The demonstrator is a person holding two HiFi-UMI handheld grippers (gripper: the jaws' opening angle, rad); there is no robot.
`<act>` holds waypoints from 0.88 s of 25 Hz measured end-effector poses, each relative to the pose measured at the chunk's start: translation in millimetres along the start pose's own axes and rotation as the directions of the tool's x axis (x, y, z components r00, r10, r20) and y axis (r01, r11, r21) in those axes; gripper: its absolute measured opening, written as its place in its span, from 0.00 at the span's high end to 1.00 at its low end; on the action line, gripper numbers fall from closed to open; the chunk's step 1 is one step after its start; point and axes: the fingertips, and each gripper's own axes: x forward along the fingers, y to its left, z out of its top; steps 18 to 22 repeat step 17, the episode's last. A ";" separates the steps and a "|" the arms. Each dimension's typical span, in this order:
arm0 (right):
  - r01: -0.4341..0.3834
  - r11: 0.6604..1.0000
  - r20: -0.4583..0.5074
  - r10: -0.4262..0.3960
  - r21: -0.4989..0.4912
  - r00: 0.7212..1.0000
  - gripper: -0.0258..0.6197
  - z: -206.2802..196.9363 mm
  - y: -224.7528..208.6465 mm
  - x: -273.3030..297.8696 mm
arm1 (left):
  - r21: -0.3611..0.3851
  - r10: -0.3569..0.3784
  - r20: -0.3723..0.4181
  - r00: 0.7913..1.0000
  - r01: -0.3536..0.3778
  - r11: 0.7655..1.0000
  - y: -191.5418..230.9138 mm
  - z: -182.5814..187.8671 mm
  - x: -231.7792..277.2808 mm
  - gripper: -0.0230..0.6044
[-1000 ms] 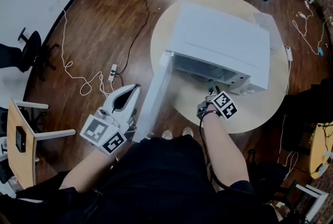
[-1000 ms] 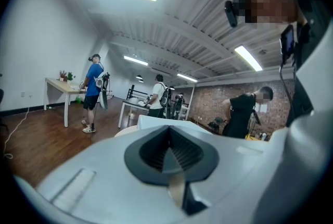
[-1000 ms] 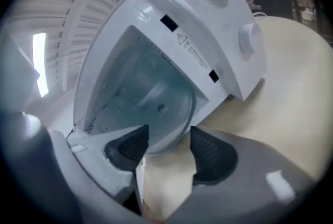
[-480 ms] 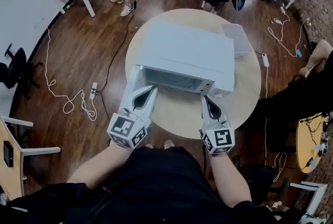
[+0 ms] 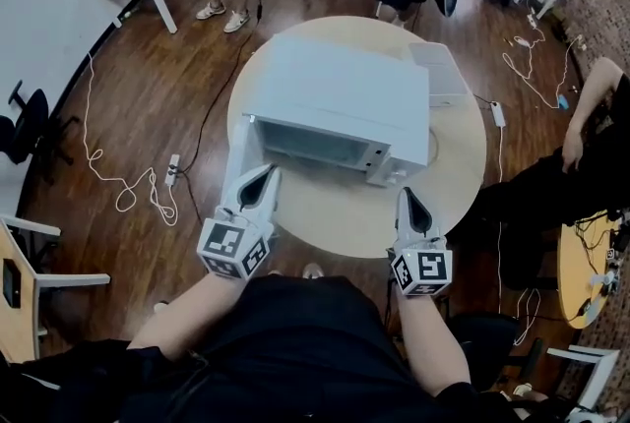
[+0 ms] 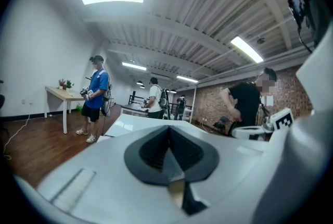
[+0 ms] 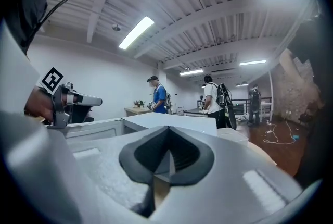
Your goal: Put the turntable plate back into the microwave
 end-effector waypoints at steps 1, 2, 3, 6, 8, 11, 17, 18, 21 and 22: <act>0.007 1.000 0.004 -0.007 -0.001 1.000 0.96 1.2 -3.9 -0.5 | 0.001 0.007 -0.008 1.000 -0.007 1.000 0.0 -0.9 -0.6 0.96; 0.015 1.000 0.008 -0.016 0.007 1.000 0.96 2.3 -8.2 -0.4 | 0.003 0.013 -0.014 1.000 -0.013 1.000 0.3 -0.9 -1.2 0.96; 0.022 1.000 0.011 -0.022 0.020 1.000 0.96 2.7 -11.6 -0.2 | 0.005 0.018 -0.018 1.000 -0.018 1.000 0.8 -0.4 -2.2 0.96; 0.019 0.999 0.012 -0.019 0.036 1.000 0.96 0.6 -10.0 0.8 | 0.003 0.033 -0.031 0.999 -0.033 0.999 5.4 -2.2 -7.8 0.96; 0.004 0.999 0.010 -0.004 0.034 1.000 0.96 -1.9 -4.0 1.8 | 0.000 0.047 -0.041 0.998 -0.047 0.999 8.9 -5.7 -12.2 0.96; -0.011 0.999 0.011 0.011 0.036 1.000 0.96 -4.0 0.9 5.2 | -0.001 0.064 -0.051 0.997 -0.064 0.998 12.4 -10.3 -16.6 0.96; -0.030 0.999 0.020 0.030 0.025 0.999 0.96 -1.9 5.0 5.6 | -0.002 0.078 -0.063 0.995 -0.078 0.997 13.8 -13.8 -21.7 0.96; -0.030 0.999 0.020 0.030 0.025 0.999 0.96 -1.9 5.0 5.6 | -0.002 0.078 -0.063 0.995 -0.078 0.997 13.8 -13.8 -21.7 0.96; -0.030 0.999 0.020 0.030 0.025 0.999 0.96 -1.9 5.0 5.6 | -0.002 0.078 -0.063 0.995 -0.078 0.997 13.8 -13.8 -21.7 0.96; -0.030 0.999 0.020 0.030 0.025 0.999 0.96 -1.9 5.0 5.6 | -0.002 0.078 -0.063 0.995 -0.078 0.997 13.8 -13.8 -21.7 0.96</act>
